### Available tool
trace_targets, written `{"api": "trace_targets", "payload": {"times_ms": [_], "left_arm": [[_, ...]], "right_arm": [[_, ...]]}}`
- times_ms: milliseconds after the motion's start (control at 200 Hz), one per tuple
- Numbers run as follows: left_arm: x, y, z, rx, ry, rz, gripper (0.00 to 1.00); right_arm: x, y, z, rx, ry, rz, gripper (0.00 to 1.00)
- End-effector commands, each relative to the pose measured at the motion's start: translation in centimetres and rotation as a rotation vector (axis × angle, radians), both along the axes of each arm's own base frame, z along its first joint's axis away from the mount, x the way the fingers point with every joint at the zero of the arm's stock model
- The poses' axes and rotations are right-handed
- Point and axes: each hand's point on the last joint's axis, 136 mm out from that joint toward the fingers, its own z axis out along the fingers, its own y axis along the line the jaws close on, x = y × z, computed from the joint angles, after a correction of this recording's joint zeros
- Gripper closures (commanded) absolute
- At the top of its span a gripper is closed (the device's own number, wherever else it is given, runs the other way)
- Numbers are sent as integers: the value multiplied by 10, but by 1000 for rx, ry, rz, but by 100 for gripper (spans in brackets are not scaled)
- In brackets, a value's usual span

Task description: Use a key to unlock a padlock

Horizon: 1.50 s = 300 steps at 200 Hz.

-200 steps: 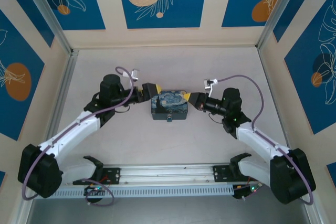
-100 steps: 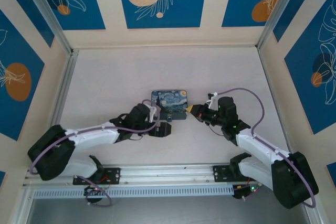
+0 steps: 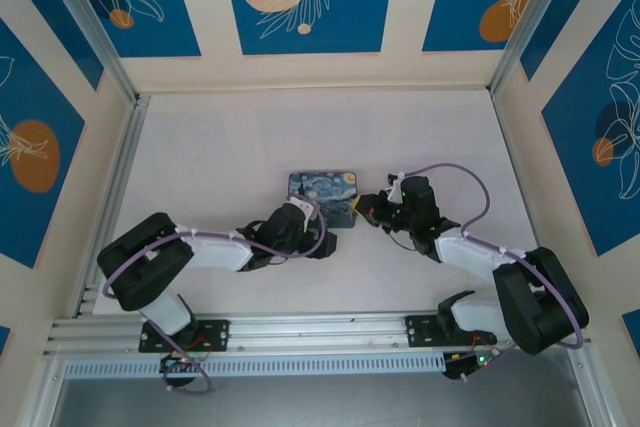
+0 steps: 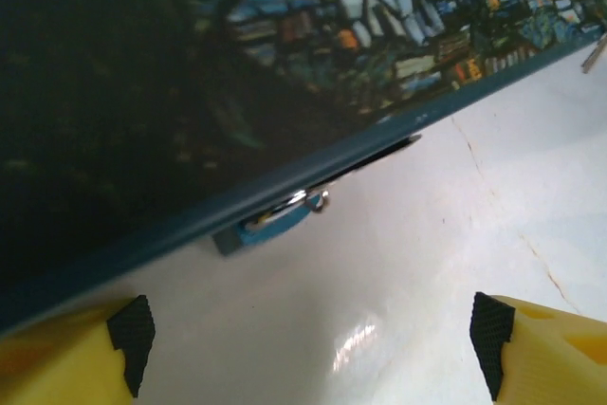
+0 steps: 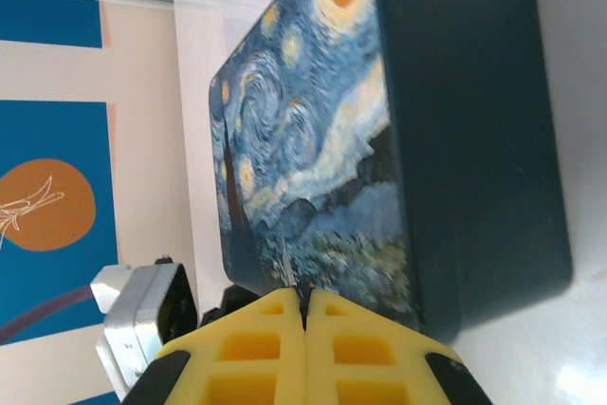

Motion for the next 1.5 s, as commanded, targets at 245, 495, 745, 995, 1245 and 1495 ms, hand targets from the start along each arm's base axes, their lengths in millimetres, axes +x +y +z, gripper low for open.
{"api": "trace_targets", "payload": {"times_ms": [245,495,745,995,1245,1495], "left_arm": [[23,-40,16,-148,-85,-22,18],[22,-44,36,-304,-84,15,20],[29,-46,39,-378,-51,84,21],[34,-36,9,-327,-6,166,21],[37,-21,-2,-73,-81,127,21],[44,-27,-5,36,-122,70,21]], "right_arm": [[32,12,8,15,-44,-15,100],[38,8,0,21,-22,-34,100],[40,5,-2,24,-17,-40,100],[39,4,-3,29,-11,-41,100],[40,3,-2,30,-10,-44,100],[42,3,-4,29,-5,-48,100]]}}
